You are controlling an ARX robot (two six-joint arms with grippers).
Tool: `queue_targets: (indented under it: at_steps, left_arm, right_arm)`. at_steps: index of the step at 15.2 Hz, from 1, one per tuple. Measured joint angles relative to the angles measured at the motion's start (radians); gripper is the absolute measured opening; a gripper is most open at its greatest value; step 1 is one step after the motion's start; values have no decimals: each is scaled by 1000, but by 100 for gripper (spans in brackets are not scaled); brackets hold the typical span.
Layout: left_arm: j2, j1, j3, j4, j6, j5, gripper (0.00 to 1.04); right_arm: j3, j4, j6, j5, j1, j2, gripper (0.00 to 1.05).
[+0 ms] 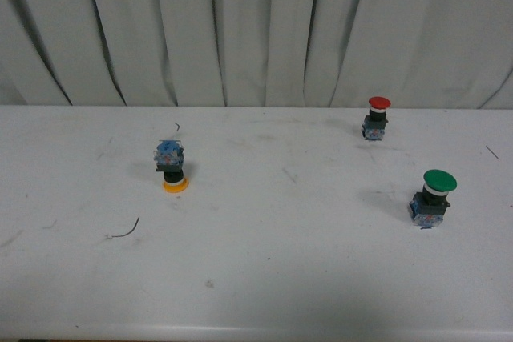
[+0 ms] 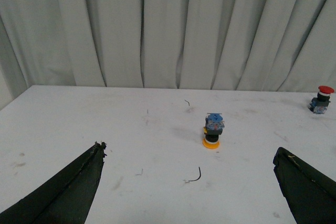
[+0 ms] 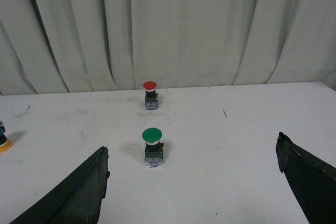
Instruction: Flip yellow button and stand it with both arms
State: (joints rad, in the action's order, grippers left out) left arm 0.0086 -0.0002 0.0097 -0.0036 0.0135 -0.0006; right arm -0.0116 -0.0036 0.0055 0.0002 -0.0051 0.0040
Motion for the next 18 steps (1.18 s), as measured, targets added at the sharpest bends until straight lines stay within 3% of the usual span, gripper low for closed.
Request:
queue_targets:
  at_steps: [18]
  left_arm:
    - [0, 0, 0, 0, 0, 0, 98]
  right_arm:
    - [0, 0, 0, 0, 0, 0, 98]
